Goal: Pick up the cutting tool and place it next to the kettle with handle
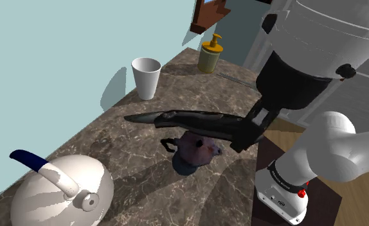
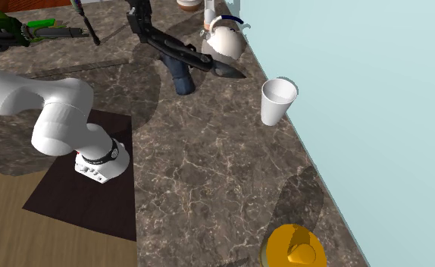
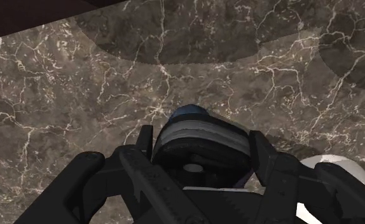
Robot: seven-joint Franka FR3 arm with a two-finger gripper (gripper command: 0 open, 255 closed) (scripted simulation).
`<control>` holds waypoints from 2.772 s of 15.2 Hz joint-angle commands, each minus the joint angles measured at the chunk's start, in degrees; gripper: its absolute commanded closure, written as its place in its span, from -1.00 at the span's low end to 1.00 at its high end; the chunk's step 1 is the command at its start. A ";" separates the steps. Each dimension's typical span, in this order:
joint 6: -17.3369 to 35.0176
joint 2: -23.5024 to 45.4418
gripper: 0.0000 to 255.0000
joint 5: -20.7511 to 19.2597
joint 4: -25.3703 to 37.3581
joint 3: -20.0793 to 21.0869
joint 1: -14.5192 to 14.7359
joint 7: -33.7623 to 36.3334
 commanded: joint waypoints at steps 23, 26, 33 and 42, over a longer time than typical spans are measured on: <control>12.34 4.40 1.00 7.82 -3.97 15.74 -0.47 8.96; 14.53 4.58 1.00 8.59 -5.84 16.95 -0.43 8.85; 19.86 5.53 1.00 10.43 -9.84 20.14 -0.65 8.65; 27.27 8.01 1.00 12.72 -14.17 25.18 -1.77 8.56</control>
